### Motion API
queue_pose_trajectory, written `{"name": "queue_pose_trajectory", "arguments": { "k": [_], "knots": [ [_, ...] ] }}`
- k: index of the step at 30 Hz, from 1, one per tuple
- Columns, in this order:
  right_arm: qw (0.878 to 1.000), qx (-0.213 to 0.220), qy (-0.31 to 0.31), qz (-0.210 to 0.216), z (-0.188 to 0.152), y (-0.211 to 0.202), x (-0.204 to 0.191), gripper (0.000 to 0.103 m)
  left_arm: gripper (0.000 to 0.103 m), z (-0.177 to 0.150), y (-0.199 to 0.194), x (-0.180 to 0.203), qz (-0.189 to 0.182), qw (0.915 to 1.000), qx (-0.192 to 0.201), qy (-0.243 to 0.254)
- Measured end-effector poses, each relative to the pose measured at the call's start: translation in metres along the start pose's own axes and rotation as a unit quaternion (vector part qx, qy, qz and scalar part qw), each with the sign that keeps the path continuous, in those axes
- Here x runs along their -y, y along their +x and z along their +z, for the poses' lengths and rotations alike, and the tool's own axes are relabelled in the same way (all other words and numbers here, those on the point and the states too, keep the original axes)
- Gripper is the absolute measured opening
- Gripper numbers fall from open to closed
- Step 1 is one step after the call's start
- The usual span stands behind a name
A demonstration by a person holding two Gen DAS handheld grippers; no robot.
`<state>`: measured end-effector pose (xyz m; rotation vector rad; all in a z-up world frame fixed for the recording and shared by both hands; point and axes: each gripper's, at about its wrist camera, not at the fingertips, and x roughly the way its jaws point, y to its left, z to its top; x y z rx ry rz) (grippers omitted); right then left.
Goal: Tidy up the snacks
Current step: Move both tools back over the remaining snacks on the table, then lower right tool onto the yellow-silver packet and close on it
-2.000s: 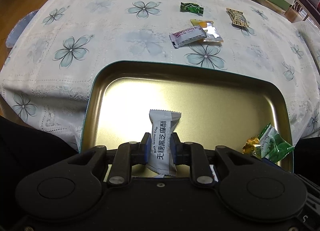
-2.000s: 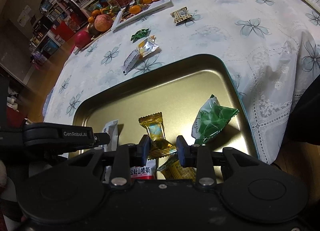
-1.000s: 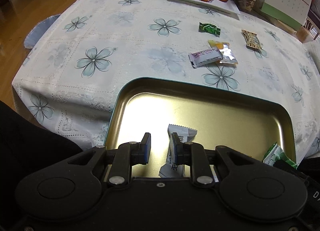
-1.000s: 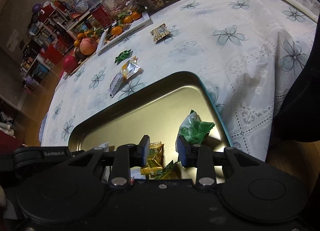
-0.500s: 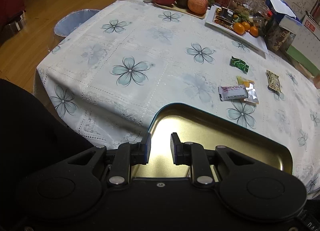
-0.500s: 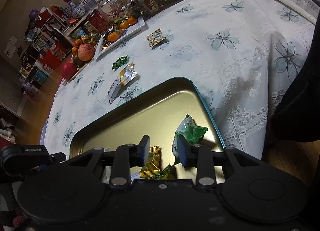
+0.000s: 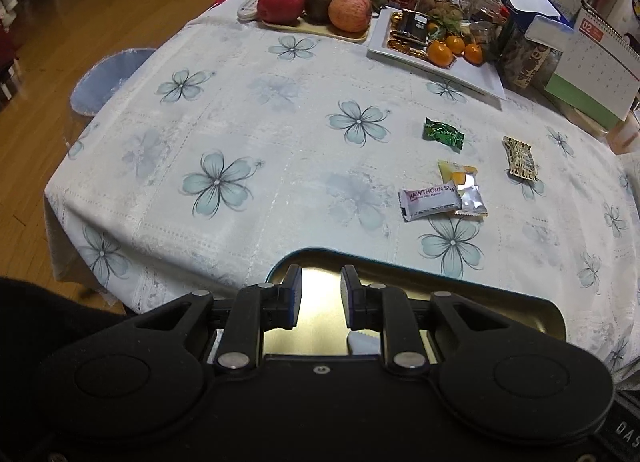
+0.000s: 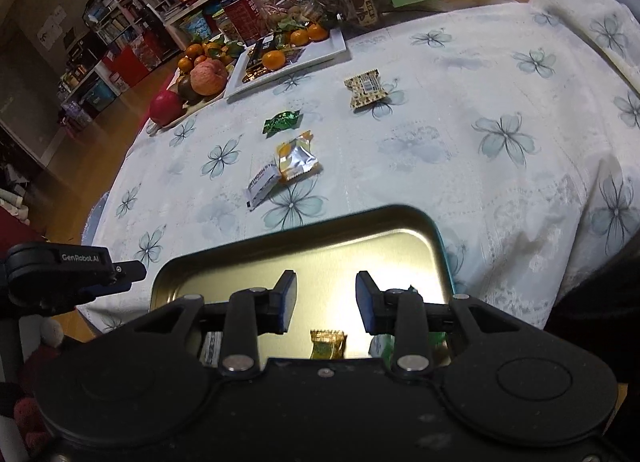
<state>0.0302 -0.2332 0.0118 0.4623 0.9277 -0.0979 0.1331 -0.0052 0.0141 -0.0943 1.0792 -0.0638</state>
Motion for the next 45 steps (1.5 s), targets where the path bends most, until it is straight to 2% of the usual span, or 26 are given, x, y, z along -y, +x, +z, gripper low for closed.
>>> {"name": "queue_pose_trajectory", "arguments": {
  "k": [7, 13, 16, 20, 23, 26, 28, 32, 36, 40, 42, 45],
  "knots": [
    [1.000, -0.012, -0.005, -0.011, 0.063, 0.035, 0.002, 0.035, 0.029, 0.042, 0.024, 0.022, 0.010, 0.9988, -0.011, 0.046],
    [0.999, -0.029, -0.011, -0.020, 0.112, 0.069, 0.000, 0.035, 0.029, 0.079, 0.044, 0.035, 0.027, 0.9964, 0.000, 0.080],
    [0.999, -0.036, -0.017, -0.021, 0.131, 0.088, -0.005, 0.035, 0.029, 0.094, 0.057, 0.040, 0.031, 0.9957, 0.003, 0.087],
    [0.998, -0.049, -0.029, -0.020, 0.149, 0.112, -0.017, 0.035, 0.030, 0.100, 0.076, 0.039, 0.016, 0.9969, -0.008, 0.077],
    [0.997, -0.067, -0.039, -0.009, 0.155, 0.129, -0.027, 0.035, 0.029, 0.095, 0.096, 0.036, 0.026, 0.9966, -0.049, 0.061],
    [0.994, -0.095, -0.043, 0.006, 0.148, 0.146, -0.033, 0.035, 0.029, 0.096, 0.106, 0.029, 0.005, 0.9957, -0.085, 0.035],
    [0.992, -0.122, -0.031, 0.007, 0.137, 0.157, -0.030, 0.035, 0.029, 0.096, 0.103, 0.030, 0.009, 0.9965, -0.074, 0.037],
    [0.984, -0.172, 0.007, 0.038, 0.122, 0.171, -0.023, 0.035, 0.029, 0.096, 0.100, 0.046, 0.036, 0.9956, -0.039, 0.076],
    [0.989, -0.149, -0.026, 0.010, 0.117, 0.172, -0.033, 0.035, 0.030, 0.097, 0.100, 0.055, 0.031, 0.9952, -0.039, 0.084],
    [0.988, -0.149, -0.018, 0.026, 0.119, 0.173, -0.036, 0.035, 0.030, 0.098, 0.099, 0.055, 0.035, 0.9951, -0.035, 0.086],
    [0.992, -0.123, -0.029, 0.022, 0.123, 0.169, -0.039, 0.035, 0.030, 0.097, 0.101, 0.052, 0.045, 0.9948, -0.036, 0.084],
    [0.996, -0.071, -0.047, -0.006, 0.130, 0.161, -0.045, 0.035, 0.030, 0.097, 0.105, 0.045, 0.045, 0.9950, -0.048, 0.075]
  ]
}}
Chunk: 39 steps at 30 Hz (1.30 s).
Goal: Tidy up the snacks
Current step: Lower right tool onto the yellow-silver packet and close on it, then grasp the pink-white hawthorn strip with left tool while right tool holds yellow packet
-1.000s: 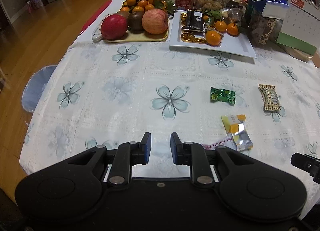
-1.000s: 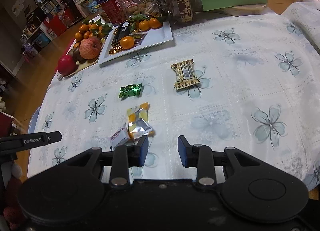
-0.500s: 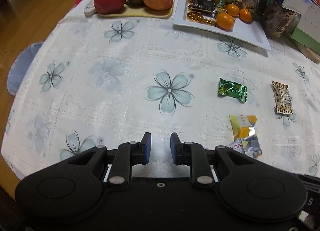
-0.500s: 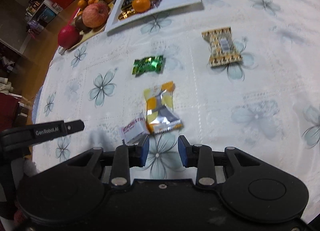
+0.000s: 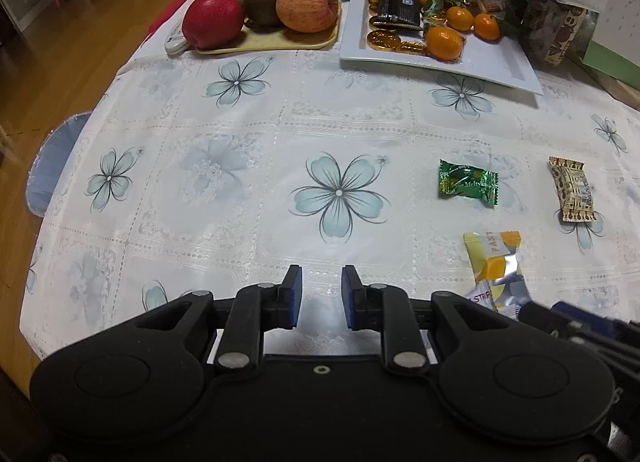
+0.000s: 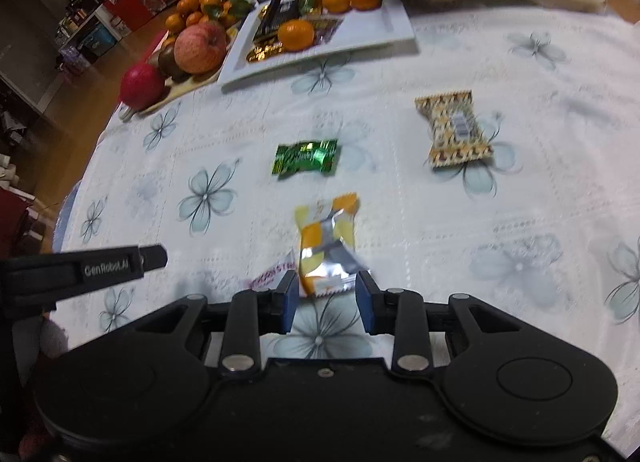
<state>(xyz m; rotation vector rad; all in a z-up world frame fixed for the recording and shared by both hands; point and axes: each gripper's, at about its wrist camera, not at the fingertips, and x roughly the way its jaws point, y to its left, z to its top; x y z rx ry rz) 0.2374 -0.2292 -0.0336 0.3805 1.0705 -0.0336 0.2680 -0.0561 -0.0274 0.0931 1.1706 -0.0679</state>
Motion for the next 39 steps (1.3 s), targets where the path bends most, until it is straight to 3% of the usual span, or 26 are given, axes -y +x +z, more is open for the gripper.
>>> {"name": "queue_pose_trajectory", "arguments": {
  "k": [2, 6, 15, 29, 33, 39],
  "knots": [
    [1.000, 0.018, 0.010, -0.008, 0.006, 0.000, 0.001, 0.035, 0.030, 0.000, 0.002, -0.004, -0.001, 1.0000, -0.005, -0.005],
    [0.999, 0.013, 0.036, -0.019, 0.016, 0.014, 0.003, 0.035, 0.030, -0.003, 0.002, -0.004, -0.001, 1.0000, -0.004, 0.003],
    [0.999, -0.012, 0.023, -0.045, 0.017, 0.044, -0.008, 0.039, 0.030, -0.016, 0.000, 0.007, -0.011, 0.9970, 0.000, 0.076],
    [0.998, -0.013, -0.013, -0.067, 0.016, 0.057, -0.021, 0.049, 0.030, -0.019, 0.007, -0.008, -0.022, 0.9979, -0.019, 0.058],
    [0.997, -0.013, -0.015, -0.073, 0.016, 0.056, -0.017, 0.036, 0.030, -0.019, 0.009, -0.006, -0.019, 0.9977, -0.022, 0.060],
    [0.997, -0.022, 0.010, -0.079, 0.018, 0.049, 0.002, 0.034, 0.030, -0.023, 0.013, 0.009, -0.008, 0.9961, -0.022, 0.085]
  ]
}}
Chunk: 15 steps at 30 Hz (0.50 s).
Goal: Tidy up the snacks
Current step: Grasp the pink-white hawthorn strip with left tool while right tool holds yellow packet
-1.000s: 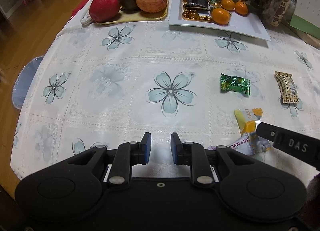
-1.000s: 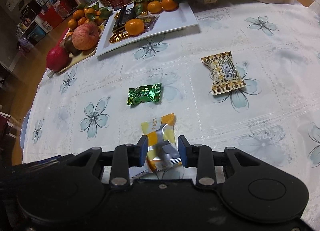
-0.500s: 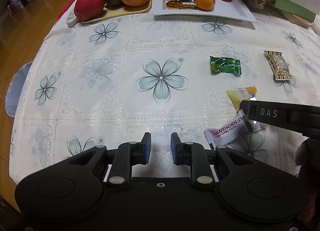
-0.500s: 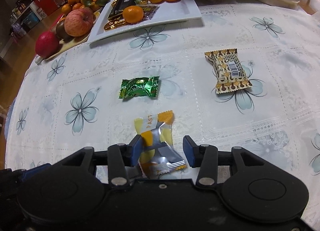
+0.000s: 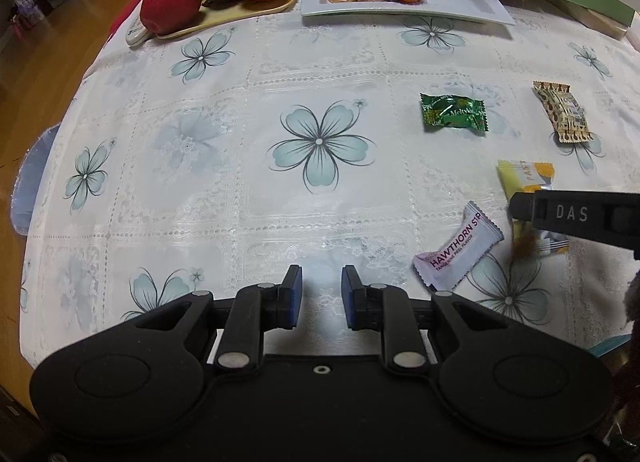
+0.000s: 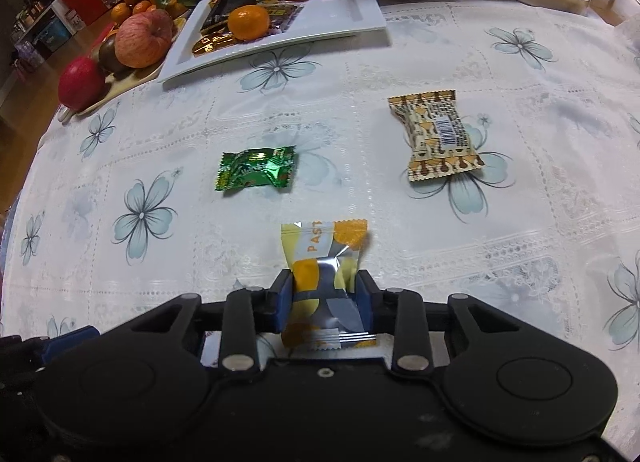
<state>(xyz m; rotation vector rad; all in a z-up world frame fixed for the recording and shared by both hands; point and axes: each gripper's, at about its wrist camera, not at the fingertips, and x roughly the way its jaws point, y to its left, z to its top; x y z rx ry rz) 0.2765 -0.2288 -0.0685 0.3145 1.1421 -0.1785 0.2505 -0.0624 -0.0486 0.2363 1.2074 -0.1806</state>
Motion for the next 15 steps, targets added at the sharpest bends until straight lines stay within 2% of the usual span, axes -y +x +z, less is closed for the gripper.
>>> {"name": "queue_pose_trajectory", "arguments": {
  "k": [4, 8, 11, 15],
  "knots": [
    [1.000, -0.003, 0.003, -0.022, -0.001, -0.005, 0.011, 0.034, 0.030, -0.001, -0.001, 0.014, -0.004, 0.9997, 0.008, 0.021],
    [1.000, -0.004, 0.004, -0.023, -0.001, -0.009, 0.019, 0.034, 0.031, -0.003, -0.004, 0.031, -0.011, 0.9980, 0.021, 0.059],
    [1.000, -0.012, 0.012, -0.018, -0.001, -0.009, 0.022, 0.034, 0.036, -0.008, -0.002, 0.050, 0.003, 0.9937, 0.033, 0.107],
    [1.000, -0.019, 0.015, -0.015, -0.001, -0.008, 0.021, 0.034, 0.036, -0.011, 0.005, 0.068, 0.030, 0.9880, 0.035, 0.148]
  ]
}}
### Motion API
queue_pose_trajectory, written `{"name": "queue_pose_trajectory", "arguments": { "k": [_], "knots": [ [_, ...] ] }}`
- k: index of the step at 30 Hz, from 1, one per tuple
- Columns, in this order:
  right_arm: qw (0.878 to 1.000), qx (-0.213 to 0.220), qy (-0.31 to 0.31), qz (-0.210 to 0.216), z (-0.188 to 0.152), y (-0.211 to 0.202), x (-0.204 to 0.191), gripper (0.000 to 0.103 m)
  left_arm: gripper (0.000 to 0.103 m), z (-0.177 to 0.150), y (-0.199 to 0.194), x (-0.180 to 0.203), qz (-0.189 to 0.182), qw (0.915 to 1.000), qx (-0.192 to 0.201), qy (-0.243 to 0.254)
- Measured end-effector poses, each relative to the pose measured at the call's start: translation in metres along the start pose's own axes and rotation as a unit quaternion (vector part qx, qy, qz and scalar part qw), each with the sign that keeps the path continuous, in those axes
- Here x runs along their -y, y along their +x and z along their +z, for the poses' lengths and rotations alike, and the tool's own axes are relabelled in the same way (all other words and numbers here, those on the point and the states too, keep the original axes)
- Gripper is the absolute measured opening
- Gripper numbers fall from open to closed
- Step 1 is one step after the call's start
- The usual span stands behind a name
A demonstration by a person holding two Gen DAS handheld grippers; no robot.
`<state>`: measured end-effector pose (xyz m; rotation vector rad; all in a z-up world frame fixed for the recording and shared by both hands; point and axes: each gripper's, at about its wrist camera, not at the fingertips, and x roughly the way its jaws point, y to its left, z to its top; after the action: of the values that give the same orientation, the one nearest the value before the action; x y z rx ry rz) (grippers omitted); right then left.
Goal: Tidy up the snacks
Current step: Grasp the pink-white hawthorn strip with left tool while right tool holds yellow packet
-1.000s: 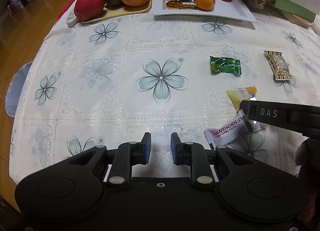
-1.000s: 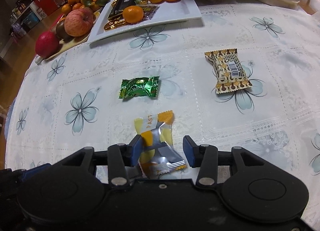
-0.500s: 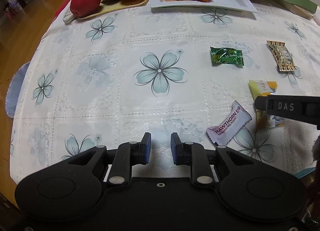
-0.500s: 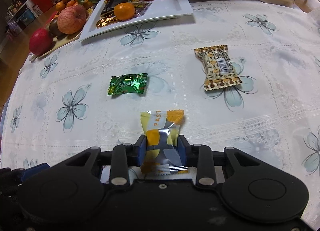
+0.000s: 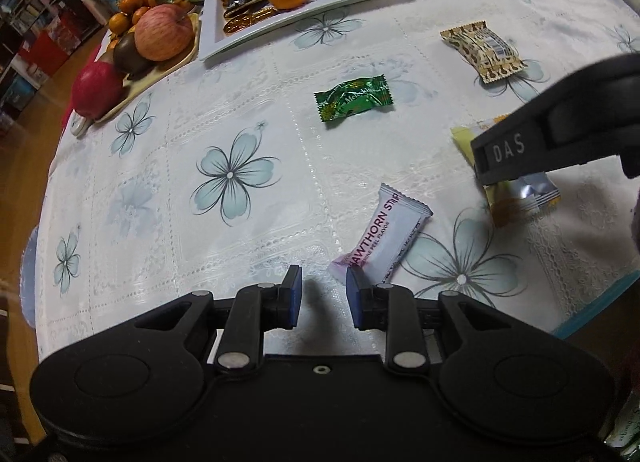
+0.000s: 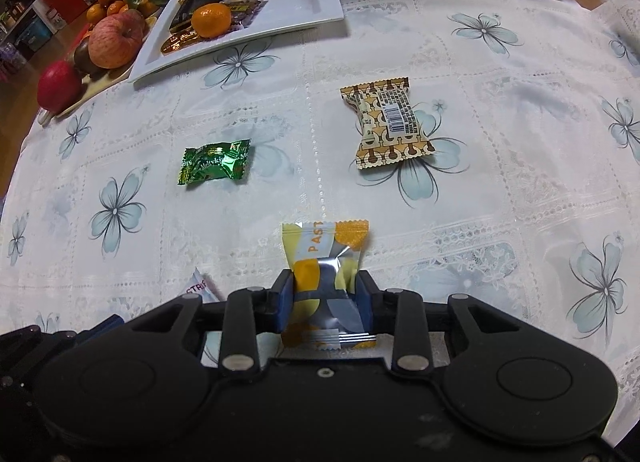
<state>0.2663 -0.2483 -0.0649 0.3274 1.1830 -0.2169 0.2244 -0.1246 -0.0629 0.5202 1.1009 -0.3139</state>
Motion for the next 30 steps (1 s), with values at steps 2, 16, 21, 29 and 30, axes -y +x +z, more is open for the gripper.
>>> {"name": "queue_pose_trajectory", "arguments": {
  "k": [2, 16, 21, 29, 30],
  "knots": [
    [1.000, -0.003, 0.000, -0.001, 0.000, 0.001, -0.001, 0.035, 0.037, 0.003, 0.003, -0.002, 0.003, 1.0000, -0.002, -0.008],
    [1.000, -0.014, 0.017, 0.011, 0.000, 0.001, 0.008, 0.035, 0.035, 0.014, -0.001, -0.064, -0.017, 0.9884, 0.018, -0.150],
    [0.999, -0.021, 0.027, 0.012, 0.001, -0.002, 0.018, 0.035, 0.036, 0.006, -0.013, -0.026, -0.036, 0.9978, 0.055, -0.008],
    [0.999, -0.028, 0.036, 0.007, -0.001, -0.008, 0.033, 0.035, 0.038, -0.001, -0.009, 0.002, -0.048, 0.9949, 0.052, 0.072],
    [0.999, -0.028, 0.036, 0.009, -0.002, -0.008, 0.034, 0.035, 0.039, 0.000, -0.008, 0.000, -0.050, 0.9954, 0.050, 0.064]
  ]
}}
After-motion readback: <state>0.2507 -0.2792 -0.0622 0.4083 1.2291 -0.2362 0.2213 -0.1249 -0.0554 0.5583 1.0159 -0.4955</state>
